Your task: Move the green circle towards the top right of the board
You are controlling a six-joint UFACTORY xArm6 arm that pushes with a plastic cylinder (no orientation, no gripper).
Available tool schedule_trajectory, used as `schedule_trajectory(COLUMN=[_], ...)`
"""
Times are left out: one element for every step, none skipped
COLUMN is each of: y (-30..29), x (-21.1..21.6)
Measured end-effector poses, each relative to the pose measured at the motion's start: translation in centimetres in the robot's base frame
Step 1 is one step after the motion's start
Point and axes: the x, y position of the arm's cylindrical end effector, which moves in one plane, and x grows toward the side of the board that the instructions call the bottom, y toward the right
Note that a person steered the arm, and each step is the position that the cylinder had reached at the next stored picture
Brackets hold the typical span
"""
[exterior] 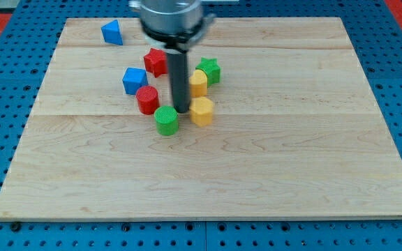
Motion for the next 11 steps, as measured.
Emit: schedule_trajectory(y=[2.5, -4.6, -7.5, -5.8, -4.3, -2.0, 1.2, 3.3, 2.8, 6.8, 11.5], x=[5.3, 7.7, 3.7, -0.9, -4.2, -0.6, 0.1, -0.3, 2.0, 1.9, -0.7])
